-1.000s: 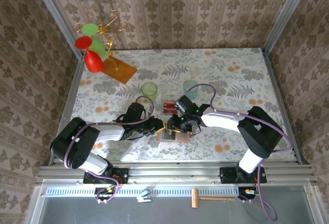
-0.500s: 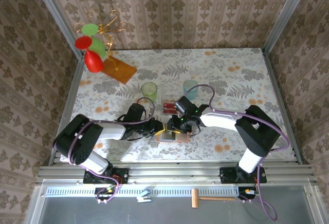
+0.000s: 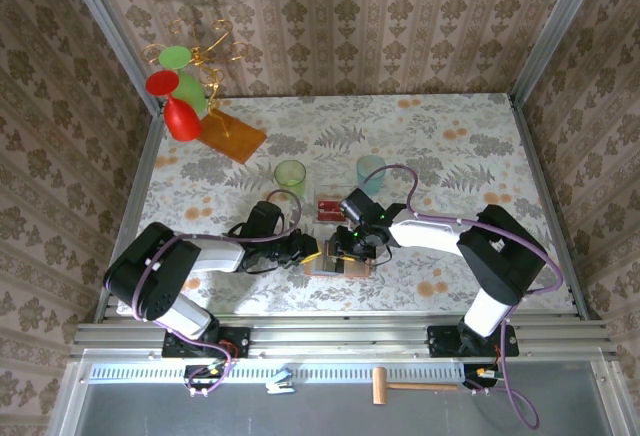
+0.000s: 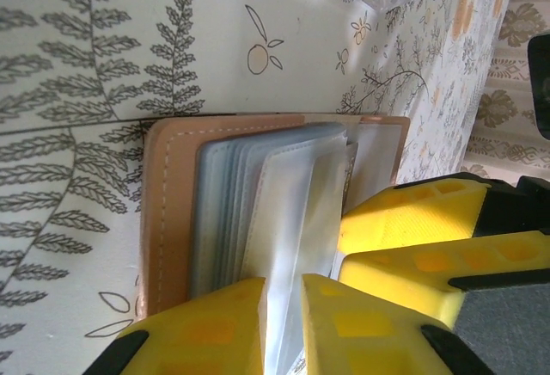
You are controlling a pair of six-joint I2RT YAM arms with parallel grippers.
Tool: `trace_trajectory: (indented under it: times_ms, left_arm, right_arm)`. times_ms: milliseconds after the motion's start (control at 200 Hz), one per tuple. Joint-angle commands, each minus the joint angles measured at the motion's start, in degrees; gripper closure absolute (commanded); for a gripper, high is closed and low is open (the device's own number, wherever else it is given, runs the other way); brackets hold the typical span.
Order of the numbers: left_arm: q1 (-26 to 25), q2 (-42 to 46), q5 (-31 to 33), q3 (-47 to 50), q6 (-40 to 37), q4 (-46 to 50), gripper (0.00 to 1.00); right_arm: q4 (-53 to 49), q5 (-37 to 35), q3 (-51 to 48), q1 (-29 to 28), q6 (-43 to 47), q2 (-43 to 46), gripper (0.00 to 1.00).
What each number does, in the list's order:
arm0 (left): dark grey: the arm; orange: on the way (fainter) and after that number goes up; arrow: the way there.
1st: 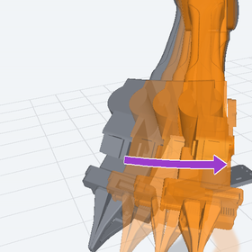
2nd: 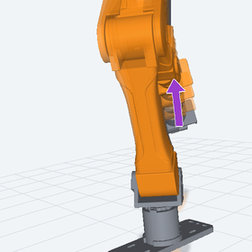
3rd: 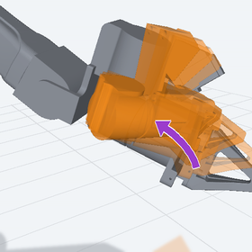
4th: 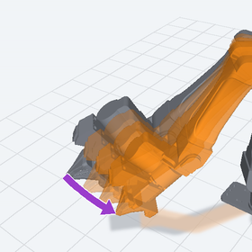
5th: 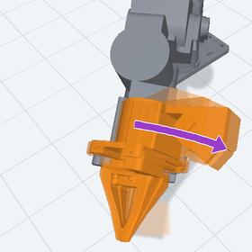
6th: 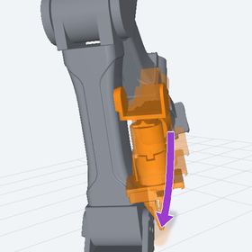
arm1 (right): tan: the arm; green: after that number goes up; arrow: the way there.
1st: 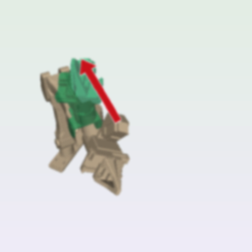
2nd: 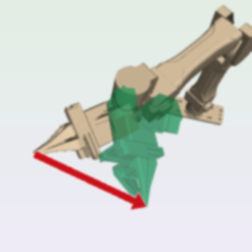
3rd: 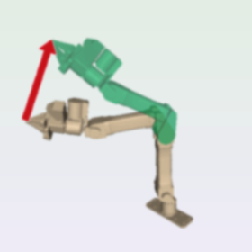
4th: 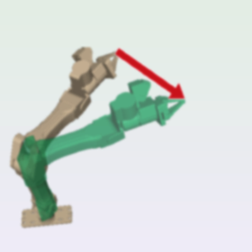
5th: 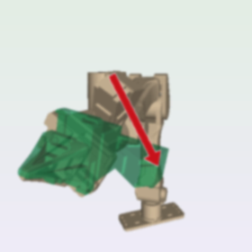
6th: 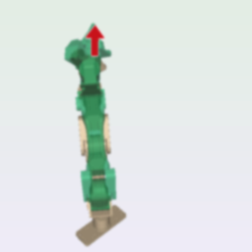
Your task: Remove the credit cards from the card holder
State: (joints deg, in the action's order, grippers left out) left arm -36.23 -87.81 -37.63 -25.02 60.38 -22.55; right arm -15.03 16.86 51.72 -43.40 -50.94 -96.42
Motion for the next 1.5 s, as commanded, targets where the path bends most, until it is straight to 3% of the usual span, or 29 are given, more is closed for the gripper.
trace_trajectory:
  times_ms: [0, 365, 695, 1495]
  left_arm:
    - [0.46, 0.50, -0.83, 0.35, -0.66, 0.10, 0.82]
    - [-0.17, 4.38, 0.01, -3.31, -2.52, 7.09, 0.83]
    - [-2.42, 2.00, 0.19, -5.13, -2.54, 7.24, 0.84]
    - [-2.44, -0.10, 2.98, -3.20, -2.72, 9.09, 0.86]
  right_arm:
    - [-2.32, -1.95, 0.29, 0.00, 0.76, 2.19, 0.65]
    - [5.48, 2.60, -5.66, 2.87, -2.56, 6.33, 0.65]
    - [10.86, 5.84, -8.96, 4.33, -4.02, 5.47, 0.69]
    - [15.67, 8.09, -12.19, 5.60, -4.51, 3.39, 0.73]
